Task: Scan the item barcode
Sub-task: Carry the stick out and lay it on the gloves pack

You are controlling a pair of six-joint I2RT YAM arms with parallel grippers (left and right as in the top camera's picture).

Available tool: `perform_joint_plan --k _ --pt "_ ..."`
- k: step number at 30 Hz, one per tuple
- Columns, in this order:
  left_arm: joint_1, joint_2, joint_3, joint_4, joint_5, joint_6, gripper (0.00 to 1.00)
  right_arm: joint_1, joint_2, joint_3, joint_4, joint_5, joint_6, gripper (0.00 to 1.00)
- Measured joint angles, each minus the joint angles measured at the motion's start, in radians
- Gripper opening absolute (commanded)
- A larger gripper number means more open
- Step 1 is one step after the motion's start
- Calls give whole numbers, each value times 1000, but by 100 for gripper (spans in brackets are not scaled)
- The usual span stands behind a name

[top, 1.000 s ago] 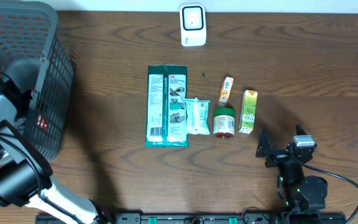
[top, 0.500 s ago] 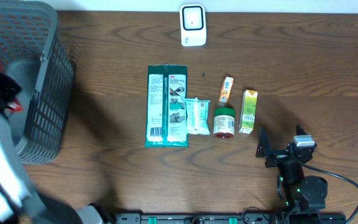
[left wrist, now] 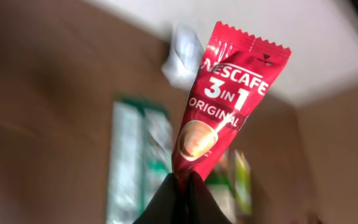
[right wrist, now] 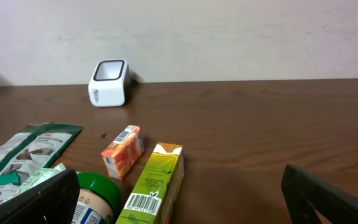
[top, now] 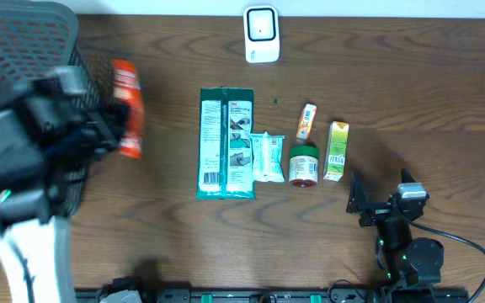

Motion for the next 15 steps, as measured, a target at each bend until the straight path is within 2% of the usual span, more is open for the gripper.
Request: perform_joint_plan --k 4,7,11,15 --pt "-208 130 -66 10 60 5 8 0 0 0 0 0 0 99" --pt "-341 253 -76 79 81 6 7 0 0 0 0 0 0 99" --pt "-443 394 -76 212 98 -26 7 0 0 0 0 0 0 99" --pt "-467 522 -76 334 139 -85 7 0 0 0 0 0 0 99"
